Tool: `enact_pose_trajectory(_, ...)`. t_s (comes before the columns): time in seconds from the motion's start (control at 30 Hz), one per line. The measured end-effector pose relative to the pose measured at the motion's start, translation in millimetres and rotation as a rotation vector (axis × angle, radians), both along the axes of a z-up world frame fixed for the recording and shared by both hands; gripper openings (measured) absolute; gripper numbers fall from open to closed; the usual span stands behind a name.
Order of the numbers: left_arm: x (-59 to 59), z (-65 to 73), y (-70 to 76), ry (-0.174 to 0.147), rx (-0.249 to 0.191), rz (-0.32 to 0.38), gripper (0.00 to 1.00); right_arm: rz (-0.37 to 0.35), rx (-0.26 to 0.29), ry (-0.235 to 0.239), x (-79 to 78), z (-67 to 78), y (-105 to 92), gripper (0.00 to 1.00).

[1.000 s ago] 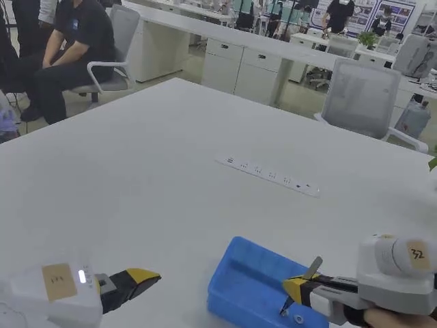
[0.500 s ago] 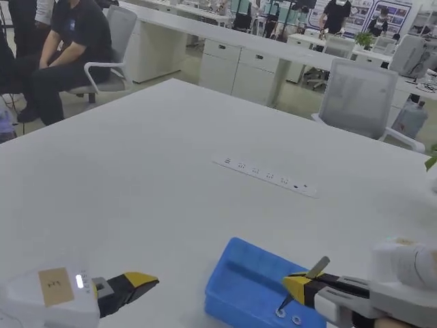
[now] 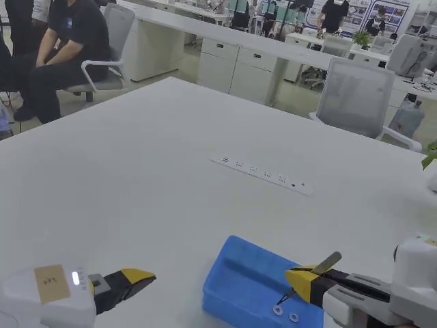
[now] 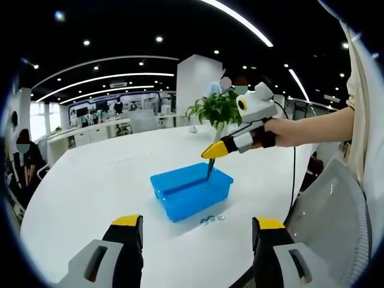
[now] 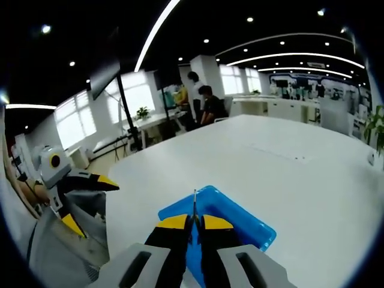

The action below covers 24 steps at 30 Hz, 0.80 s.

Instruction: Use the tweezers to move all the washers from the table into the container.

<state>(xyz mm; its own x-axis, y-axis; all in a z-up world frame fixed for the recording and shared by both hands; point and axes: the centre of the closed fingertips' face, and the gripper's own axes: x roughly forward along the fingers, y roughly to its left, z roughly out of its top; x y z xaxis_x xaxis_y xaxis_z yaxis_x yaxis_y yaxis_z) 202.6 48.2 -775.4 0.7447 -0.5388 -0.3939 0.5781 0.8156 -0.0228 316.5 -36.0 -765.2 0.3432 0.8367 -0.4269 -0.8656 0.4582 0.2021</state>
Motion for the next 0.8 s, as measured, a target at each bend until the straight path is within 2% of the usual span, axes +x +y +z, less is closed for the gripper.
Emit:
enact_pose_trajectory(0.1,0.2,-0.2,0.5,0.001,0.001,0.002,0.74,0.012,0.007,0.006,-6.7,-0.6,1.9,0.04)
enact_pose_trajectory(0.27,0.1,-0.9,0.4,0.001,0.007,-0.001,0.74,0.037,-0.007,0.029,-20.4,-12.3,1.7,0.04)
enact_pose_trajectory(0.33,0.2,-1.0,0.5,0.002,0.005,-0.001,0.74,0.034,0.016,0.038,-23.0,-11.2,2.1,0.04)
enact_pose_trajectory(0.43,-0.2,-2.0,0.2,0.006,0.009,-0.004,0.74,0.042,0.011,0.044,-27.2,-13.8,1.4,0.04)
enact_pose_trajectory(0.53,-0.5,-2.9,-0.1,0.009,0.014,-0.007,0.74,0.051,0.029,0.061,-31.3,-13.5,3.5,0.04)
enact_pose_trajectory(0.8,-0.5,-3.4,0.4,0.011,0.013,-0.004,0.74,0.097,0.001,0.095,-46.3,-31.7,10.6,0.04)
